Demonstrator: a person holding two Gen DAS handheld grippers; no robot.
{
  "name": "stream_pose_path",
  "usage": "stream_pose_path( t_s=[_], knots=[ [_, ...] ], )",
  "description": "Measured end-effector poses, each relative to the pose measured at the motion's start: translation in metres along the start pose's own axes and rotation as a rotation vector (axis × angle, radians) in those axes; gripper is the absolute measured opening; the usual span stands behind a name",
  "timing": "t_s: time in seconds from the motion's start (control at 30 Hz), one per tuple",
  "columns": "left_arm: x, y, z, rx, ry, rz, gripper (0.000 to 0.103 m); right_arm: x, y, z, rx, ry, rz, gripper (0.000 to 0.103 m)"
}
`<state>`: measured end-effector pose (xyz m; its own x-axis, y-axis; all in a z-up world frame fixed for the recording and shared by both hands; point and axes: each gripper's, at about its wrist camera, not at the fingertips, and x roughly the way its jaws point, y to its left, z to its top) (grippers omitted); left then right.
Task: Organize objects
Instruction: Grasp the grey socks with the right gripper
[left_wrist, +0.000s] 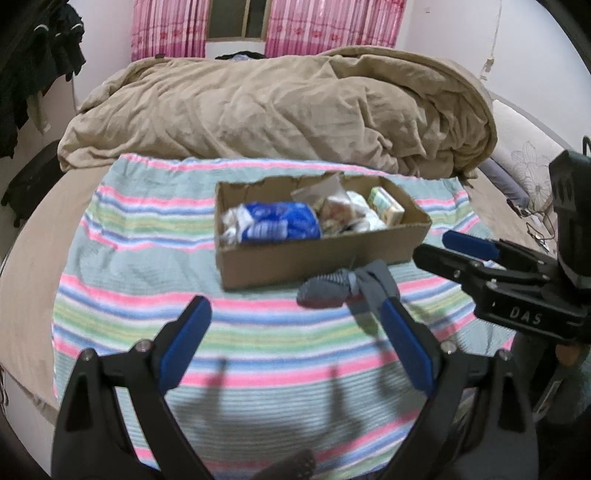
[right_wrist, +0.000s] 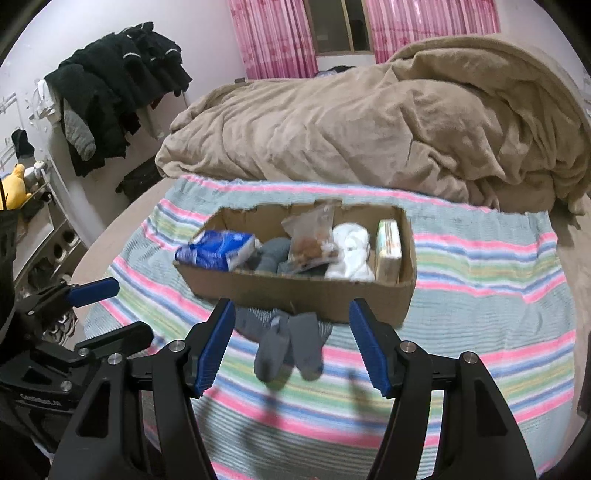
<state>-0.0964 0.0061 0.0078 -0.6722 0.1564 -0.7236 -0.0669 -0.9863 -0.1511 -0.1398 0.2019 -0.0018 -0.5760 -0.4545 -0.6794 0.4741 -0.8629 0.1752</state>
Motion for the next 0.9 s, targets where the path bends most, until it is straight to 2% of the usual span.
stream_pose_path(
  t_s=[0.43, 0.9],
  knots=[
    [0.024, 0.015, -0.024, -0.04, 0.069, 0.004, 0.094, 0.021, -0.008, -0.027, 0.024, 0.065, -0.001, 0.067],
    [0.069, 0.032, -0.036, -0.068, 0.151, 0.0, 0.094, 0.08, -0.013, -0.042, 0.043, 0.168, -0.017, 0.067]
  ],
)
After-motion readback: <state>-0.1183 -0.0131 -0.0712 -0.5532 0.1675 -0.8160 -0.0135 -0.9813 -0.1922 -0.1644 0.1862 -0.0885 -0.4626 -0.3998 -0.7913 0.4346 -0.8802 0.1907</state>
